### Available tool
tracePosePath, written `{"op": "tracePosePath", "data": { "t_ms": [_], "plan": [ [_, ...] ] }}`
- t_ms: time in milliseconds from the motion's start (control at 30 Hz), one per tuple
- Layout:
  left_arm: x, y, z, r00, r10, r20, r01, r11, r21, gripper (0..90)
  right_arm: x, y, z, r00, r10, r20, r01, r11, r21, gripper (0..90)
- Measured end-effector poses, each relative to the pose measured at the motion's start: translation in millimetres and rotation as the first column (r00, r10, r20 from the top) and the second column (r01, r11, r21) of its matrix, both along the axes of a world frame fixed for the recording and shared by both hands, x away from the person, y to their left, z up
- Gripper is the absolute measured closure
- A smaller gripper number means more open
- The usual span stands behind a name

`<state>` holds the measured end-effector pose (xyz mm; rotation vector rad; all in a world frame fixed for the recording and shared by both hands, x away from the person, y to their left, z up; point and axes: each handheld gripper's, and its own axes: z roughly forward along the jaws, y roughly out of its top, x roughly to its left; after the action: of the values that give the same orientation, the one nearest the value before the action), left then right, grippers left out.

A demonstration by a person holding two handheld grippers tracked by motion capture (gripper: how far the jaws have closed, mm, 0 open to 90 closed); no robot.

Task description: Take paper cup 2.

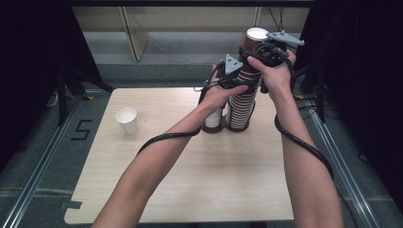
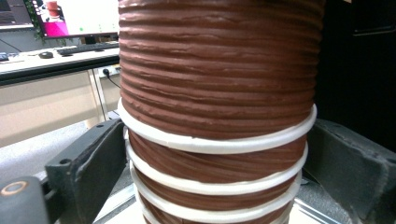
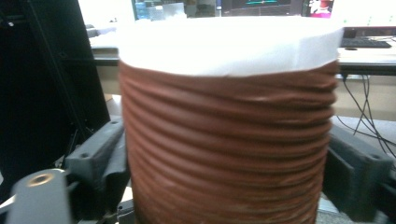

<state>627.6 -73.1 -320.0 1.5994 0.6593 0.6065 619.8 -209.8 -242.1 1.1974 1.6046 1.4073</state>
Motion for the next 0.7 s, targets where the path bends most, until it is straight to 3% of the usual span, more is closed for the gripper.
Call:
{"op": "tracePosePath", "data": {
  "t_ms": [300, 700],
  "plan": [
    [-0.4, -0.3, 0.0, 1.0000, -0.002, 0.001, 0.002, 1.0000, 0.007, 5.9, -1.4, -0.8, 2.6, 0.9999, -0.016, -0.002, 0.016, 0.9998, 0.013, 18.3],
    [-0.6, 0.3, -0.5, 1.0000, -0.004, 0.007, 0.004, 1.0000, 0.007, 6.1, -10.3, -7.1, 27.1, 0.9930, -0.039, 0.112, 0.029, 0.9955, 0.090, 20.0]
  ]
}}
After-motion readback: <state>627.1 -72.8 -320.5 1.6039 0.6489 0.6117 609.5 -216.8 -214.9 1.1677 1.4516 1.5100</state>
